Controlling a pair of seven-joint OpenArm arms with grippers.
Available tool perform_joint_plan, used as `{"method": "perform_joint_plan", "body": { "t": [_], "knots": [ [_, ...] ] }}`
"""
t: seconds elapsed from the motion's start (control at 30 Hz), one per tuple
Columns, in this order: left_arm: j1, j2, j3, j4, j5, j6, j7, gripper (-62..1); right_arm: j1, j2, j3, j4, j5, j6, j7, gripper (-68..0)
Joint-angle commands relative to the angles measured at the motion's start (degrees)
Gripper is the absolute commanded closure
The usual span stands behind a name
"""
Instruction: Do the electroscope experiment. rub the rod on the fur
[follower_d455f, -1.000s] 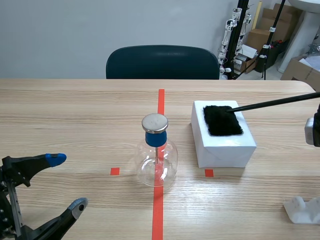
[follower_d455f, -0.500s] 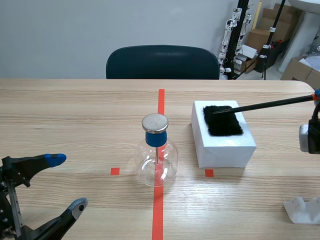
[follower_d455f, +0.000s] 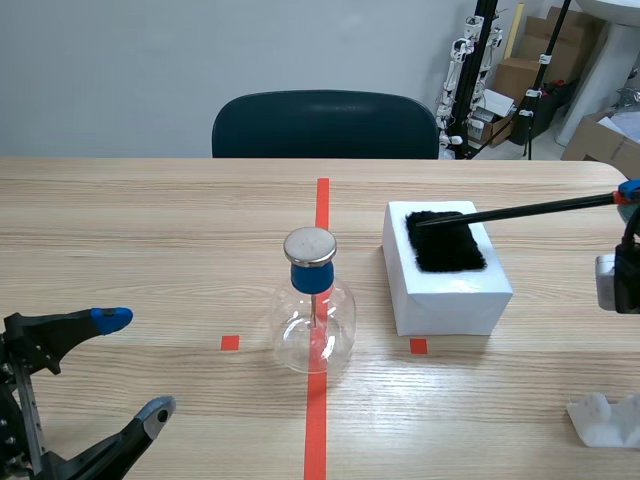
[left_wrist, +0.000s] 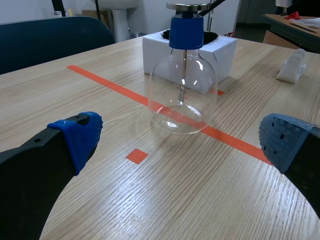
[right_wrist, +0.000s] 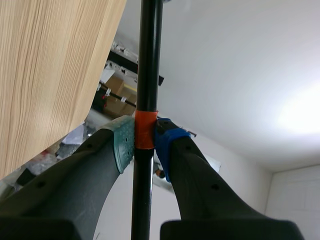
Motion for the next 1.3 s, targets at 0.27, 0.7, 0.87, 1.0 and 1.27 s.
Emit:
{"method": "perform_joint_plan", "body": {
  "t": [0.27, 0.7, 0.87, 1.0, 1.27],
  "knots": [
    [-0.02, -0.02, -0.24, 1.09, -0.37, 0.07, -1.14, -62.3, 0.94, 1.07, 0.35, 0.70, -0.24, 0.11, -12.41, 0.3],
    [-0.02, -0.02, -0.24, 1.09, -0.37, 0.07, -1.14, -62.3, 0.94, 1.05, 0.33, 0.70, 0.04, 0.07, -0.33, 0.2],
    [-0.02, -0.02, -0.24, 1.09, -0.37, 0.07, -1.14, -62.3, 0.92, 1.07, 0.35, 0.70, 0.20, 0.11, -6.45, 0.2],
    [-0.02, -0.02, -0.24, 1.09, -0.37, 0.07, -1.14, -62.3, 0.92, 1.07, 0.35, 0.70, 0.17, 0.11, -11.69, 0.2],
    [-0.02, -0.02, -0.24, 1.09, -0.37, 0.07, -1.14, -62.3, 0.61, 1.05, 0.35, 0.70, 0.15, 0.07, -4.55, 0.2]
  ]
}}
